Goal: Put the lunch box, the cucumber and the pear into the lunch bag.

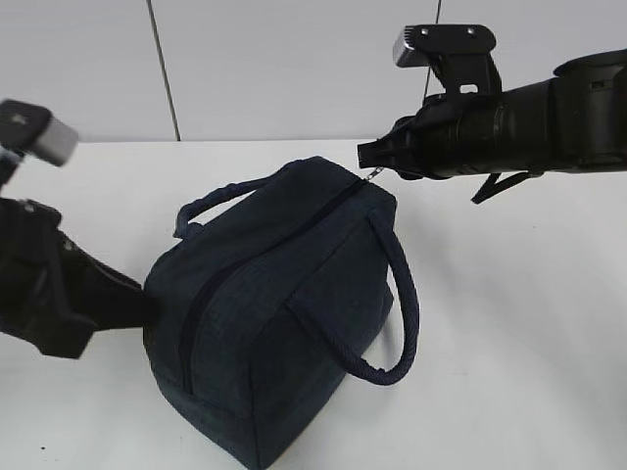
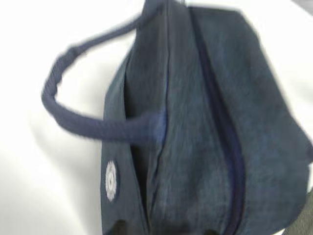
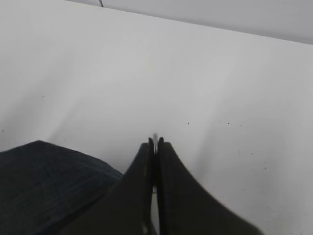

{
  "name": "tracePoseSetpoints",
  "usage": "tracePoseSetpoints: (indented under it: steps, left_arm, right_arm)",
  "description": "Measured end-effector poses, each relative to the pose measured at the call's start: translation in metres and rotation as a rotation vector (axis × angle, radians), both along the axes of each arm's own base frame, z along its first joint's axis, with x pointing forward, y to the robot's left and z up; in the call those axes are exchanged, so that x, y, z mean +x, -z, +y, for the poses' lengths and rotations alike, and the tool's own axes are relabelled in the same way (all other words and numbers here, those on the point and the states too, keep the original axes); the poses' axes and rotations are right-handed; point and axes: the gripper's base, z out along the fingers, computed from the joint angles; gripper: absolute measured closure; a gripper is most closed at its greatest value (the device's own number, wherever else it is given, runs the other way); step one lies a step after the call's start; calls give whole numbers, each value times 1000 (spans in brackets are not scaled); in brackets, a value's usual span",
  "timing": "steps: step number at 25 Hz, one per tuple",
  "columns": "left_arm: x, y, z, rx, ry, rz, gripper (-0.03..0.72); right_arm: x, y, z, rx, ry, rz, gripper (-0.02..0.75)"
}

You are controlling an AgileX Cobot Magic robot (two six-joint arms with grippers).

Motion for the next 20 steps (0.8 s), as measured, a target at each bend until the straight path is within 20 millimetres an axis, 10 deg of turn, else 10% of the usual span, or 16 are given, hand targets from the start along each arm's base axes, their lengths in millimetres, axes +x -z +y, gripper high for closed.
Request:
tracePoseSetpoints:
  steps: [3, 8, 20]
  left_arm:
    - [0, -28, 0, -45, -12, -76, 299]
    - [38, -68, -13, -132, -88, -100, 289]
    - [136, -12, -97, -28, -36, 100, 307]
  right_arm:
    - [0, -1, 1, 7, -10, -2, 732]
    - [-1, -3, 5, 30, -45, -7, 732]
    - [0, -2, 4, 46, -39, 1, 732]
